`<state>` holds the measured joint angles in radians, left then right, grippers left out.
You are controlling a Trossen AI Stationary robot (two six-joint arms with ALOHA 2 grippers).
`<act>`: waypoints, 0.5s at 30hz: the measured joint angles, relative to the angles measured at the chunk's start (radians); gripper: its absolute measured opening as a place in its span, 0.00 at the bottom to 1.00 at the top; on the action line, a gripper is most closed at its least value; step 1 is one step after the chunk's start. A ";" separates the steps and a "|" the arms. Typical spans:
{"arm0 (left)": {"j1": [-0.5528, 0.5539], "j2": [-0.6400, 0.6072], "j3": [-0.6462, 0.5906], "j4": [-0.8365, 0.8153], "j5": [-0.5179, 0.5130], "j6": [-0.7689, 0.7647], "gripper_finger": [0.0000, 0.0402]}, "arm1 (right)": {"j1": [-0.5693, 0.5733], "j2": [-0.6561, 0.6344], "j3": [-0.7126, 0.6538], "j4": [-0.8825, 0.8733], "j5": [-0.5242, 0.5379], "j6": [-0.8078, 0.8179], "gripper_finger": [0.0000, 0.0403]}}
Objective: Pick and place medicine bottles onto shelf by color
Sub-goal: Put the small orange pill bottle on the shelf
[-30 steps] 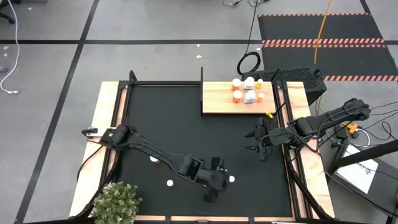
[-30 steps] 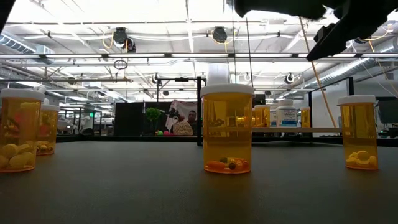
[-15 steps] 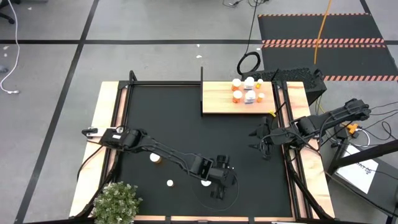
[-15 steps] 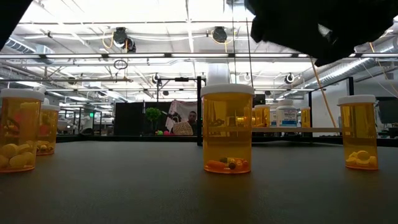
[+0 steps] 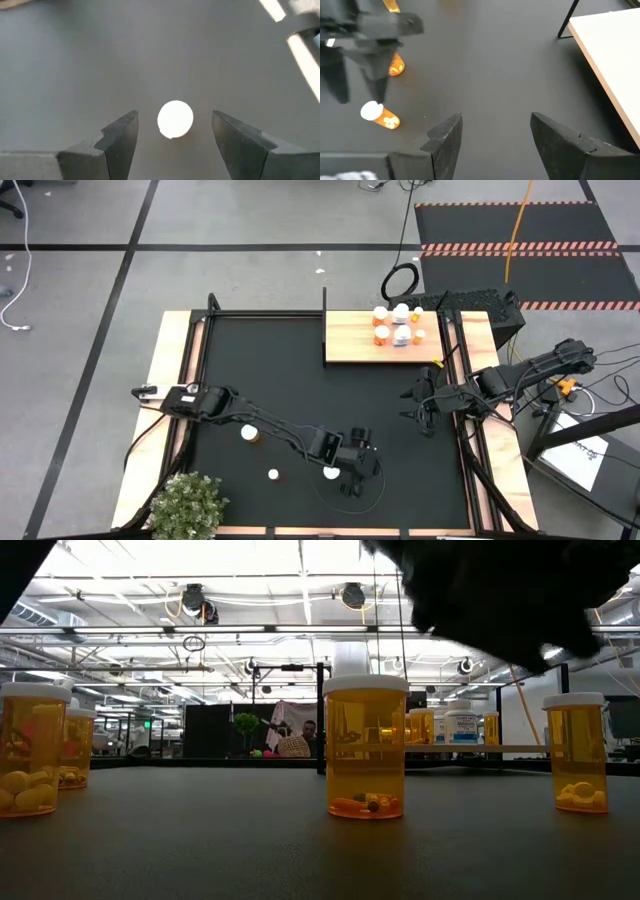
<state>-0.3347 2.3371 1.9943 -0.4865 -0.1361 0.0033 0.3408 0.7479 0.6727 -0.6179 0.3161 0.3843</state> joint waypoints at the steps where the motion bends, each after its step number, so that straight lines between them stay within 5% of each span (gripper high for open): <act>1: 0.005 0.000 -0.009 0.001 0.000 -0.002 0.62 | 0.000 0.000 0.000 0.000 0.000 0.000 0.57; 15: 0.016 0.000 -0.070 0.108 0.092 0.001 0.62 | 0.000 0.000 0.000 0.000 0.000 -0.003 0.57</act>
<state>-0.3183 2.3371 1.9239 -0.3790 -0.0441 0.0048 0.3412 0.7479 0.6727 -0.6178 0.3161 0.3817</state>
